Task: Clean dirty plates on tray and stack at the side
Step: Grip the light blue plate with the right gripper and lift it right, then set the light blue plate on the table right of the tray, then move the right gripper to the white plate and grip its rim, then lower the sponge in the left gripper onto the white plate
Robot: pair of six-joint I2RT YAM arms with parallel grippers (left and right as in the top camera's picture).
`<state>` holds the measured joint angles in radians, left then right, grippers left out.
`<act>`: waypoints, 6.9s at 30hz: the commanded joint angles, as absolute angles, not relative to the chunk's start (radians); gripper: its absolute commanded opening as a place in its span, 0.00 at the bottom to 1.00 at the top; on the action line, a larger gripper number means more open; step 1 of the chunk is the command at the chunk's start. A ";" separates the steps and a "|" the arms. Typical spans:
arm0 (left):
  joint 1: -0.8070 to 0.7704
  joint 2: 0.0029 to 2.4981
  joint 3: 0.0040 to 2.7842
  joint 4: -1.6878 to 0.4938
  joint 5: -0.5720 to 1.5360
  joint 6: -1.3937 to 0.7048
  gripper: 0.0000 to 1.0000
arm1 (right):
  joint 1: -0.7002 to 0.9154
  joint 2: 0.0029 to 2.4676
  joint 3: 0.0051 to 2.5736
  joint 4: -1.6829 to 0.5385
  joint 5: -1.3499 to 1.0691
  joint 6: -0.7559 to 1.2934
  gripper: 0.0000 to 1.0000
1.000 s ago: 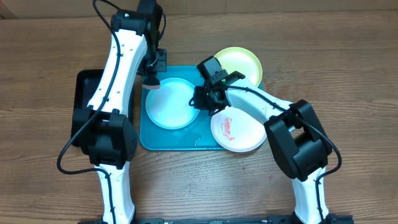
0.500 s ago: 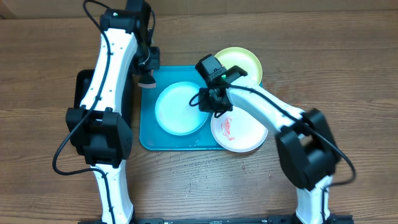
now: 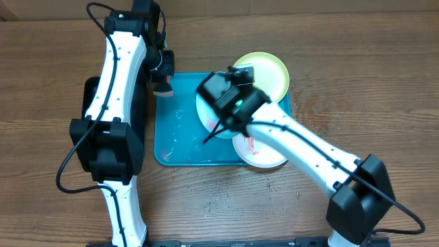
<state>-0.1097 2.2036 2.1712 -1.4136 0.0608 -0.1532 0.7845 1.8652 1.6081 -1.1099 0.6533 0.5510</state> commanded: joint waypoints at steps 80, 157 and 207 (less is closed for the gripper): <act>-0.236 2.204 2.139 -1.453 0.079 -0.162 0.04 | -0.323 1.665 1.045 -0.675 -0.137 0.434 0.04; -0.331 1.811 2.210 -1.505 -0.131 -0.279 0.04 | 0.420 1.642 1.101 -0.703 -0.120 0.689 0.04; -0.334 1.811 1.955 -1.384 -0.113 -0.369 0.04 | 0.587 1.932 1.295 -0.652 -0.038 0.568 0.31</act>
<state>-0.3382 1.8030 2.0125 -1.4101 -0.1169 -0.3649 0.5888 1.8793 1.2812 -0.6655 -0.0254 0.5831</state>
